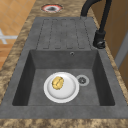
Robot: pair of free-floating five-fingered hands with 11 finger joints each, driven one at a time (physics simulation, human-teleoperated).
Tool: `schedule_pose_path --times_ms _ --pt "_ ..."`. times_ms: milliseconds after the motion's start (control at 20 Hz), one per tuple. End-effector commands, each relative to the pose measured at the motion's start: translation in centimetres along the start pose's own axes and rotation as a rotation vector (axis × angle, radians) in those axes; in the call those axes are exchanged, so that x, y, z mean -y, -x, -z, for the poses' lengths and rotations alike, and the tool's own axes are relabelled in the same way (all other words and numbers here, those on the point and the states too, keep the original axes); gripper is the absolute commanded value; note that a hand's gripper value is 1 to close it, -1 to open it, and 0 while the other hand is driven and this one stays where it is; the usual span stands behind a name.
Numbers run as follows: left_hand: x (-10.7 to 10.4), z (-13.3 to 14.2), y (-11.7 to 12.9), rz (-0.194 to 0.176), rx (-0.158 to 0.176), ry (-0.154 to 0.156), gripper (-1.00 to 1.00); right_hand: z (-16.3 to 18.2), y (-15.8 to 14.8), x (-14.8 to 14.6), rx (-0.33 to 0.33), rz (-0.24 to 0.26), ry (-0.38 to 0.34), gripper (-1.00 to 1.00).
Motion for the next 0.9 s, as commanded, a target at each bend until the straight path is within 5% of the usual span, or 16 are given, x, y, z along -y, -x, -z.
schedule_pose_path --times_ms 0,450,850 --pt "1.3 -1.2 -0.7 0.088 0.073 -0.038 -1.0 0.0 0.0 0.0 0.0 0.0 0.0 0.0" --pt "5.7 -3.0 -6.6 0.129 0.026 -0.05 -1.0 0.0 0.0 0.0 0.0 0.0 0.0 0.0" --pt "9.6 -2.3 -12.3 0.109 0.014 -0.027 -1.0 0.0 0.0 0.0 0.0 0.0 0.0 0.0"
